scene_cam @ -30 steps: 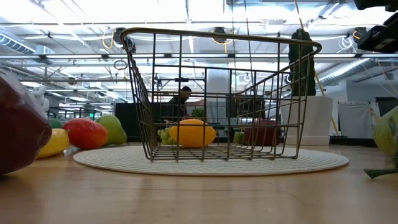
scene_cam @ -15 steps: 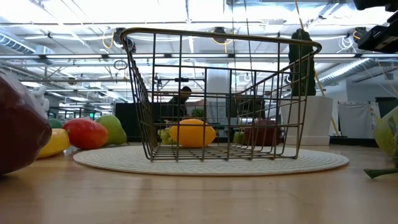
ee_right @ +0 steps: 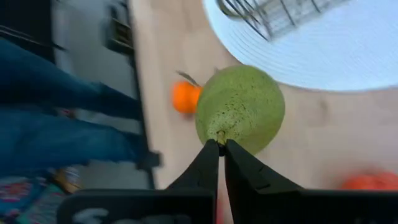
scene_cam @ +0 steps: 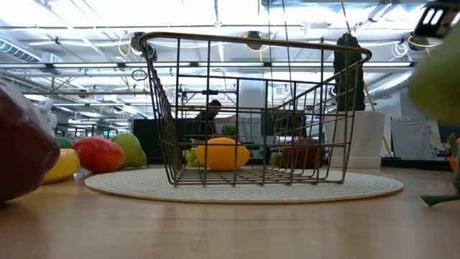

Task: Build produce basket
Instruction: Put the bottom green pear into the black wire basket

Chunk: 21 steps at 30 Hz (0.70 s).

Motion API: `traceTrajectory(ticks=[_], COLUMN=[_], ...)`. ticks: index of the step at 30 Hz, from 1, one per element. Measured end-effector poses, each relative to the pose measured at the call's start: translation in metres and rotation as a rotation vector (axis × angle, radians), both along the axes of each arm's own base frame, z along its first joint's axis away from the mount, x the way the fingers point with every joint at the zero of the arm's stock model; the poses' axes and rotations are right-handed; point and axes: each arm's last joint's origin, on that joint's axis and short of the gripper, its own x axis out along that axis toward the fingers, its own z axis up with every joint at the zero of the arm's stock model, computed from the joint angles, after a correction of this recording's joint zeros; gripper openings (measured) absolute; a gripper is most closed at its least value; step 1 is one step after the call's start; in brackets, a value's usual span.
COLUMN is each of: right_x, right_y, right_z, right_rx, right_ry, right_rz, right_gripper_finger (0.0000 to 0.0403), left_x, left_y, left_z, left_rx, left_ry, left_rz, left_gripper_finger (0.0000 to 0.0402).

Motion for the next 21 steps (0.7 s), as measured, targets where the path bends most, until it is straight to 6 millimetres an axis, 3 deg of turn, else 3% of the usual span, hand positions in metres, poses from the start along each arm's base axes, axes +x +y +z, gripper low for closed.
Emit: traceTrajectory(ticks=[7,15,21], right_x=[-0.009,-0.009,-0.007], right_y=[-0.007,-0.011,-0.017], right_z=[0.031,0.083,0.119], right_rx=[0.108,0.183,0.115], right_ry=[-0.11,-0.322,-0.552], right_rz=[-0.002,-0.034,-0.107], right_gripper_finger=[0.0003,0.0002,0.0002], left_x=[0.001,0.002,0.003], left_y=[0.005,0.01,0.013], left_z=[0.0,0.0,0.0], left_rx=[0.013,0.016,0.013], left_ry=[0.003,0.003,0.003], left_rz=[0.01,0.03,0.046], left_gripper_finger=[0.0177,0.0177,0.0177])
